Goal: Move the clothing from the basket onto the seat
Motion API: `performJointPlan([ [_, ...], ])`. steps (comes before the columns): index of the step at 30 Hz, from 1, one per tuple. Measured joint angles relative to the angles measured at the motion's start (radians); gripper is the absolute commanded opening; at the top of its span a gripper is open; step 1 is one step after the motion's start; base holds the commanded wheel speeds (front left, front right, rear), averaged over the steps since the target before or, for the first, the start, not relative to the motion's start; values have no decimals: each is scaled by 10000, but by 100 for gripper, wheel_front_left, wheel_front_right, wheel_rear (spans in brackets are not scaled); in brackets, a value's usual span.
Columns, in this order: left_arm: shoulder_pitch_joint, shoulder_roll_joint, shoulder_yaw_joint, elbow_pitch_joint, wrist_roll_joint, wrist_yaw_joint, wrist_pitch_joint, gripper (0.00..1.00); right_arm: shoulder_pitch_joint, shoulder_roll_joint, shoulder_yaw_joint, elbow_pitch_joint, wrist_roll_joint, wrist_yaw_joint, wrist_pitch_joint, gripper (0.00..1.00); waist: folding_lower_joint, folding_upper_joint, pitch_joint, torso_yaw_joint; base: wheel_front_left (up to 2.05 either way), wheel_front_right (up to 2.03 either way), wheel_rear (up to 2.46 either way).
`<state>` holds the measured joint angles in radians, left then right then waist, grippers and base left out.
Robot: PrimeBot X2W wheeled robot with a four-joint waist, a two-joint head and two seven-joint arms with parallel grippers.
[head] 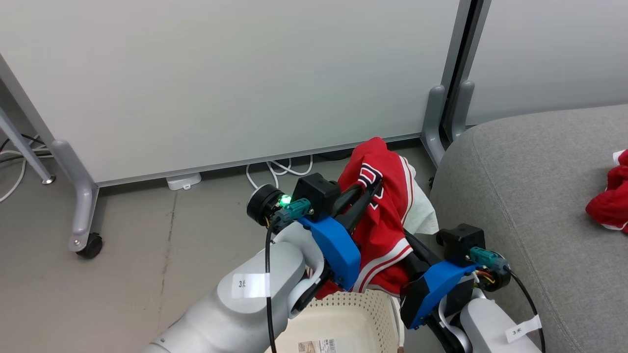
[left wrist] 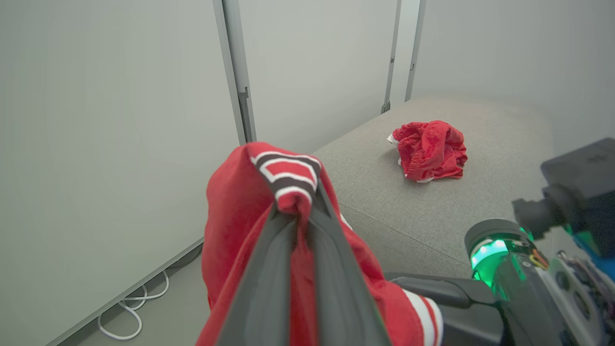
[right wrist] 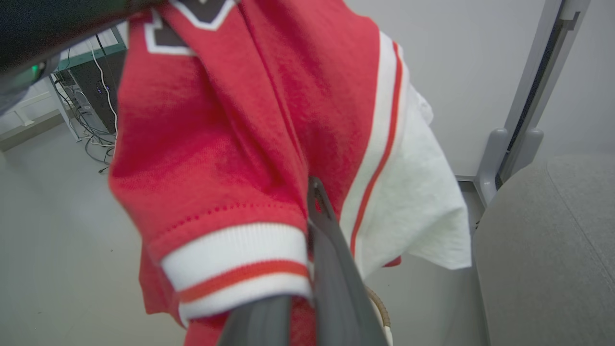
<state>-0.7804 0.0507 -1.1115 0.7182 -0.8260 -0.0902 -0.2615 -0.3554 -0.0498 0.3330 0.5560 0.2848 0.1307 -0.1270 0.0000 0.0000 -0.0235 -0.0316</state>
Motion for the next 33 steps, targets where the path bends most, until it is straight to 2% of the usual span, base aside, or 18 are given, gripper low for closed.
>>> performJointPlan([
  [1,1,0,6,8,0,-2,0,74,-1,0,2,0,2,0,-17,0,0,0,4,-2,0,0,0],
  [2,1,0,8,15,0,-4,0,100,-4,0,0,4,4,0,-19,0,0,0,11,0,0,0,0],
  [16,2,-2,52,50,77,27,-2,100,-16,0,-4,36,31,-2,-38,0,0,0,70,90,0,0,0],
  [21,229,-2,397,-65,339,77,-4,100,-16,0,-46,35,35,0,-94,0,0,0,76,121,0,0,0],
  [26,1084,63,1498,-552,1066,119,-4,100,-7,0,-142,-31,17,0,-107,0,0,0,114,139,0,0,0],
  [33,2968,569,3336,-2100,2598,36,-6,100,114,0,-376,-295,-119,0,-104,0,0,0,167,194,0,0,0],
])
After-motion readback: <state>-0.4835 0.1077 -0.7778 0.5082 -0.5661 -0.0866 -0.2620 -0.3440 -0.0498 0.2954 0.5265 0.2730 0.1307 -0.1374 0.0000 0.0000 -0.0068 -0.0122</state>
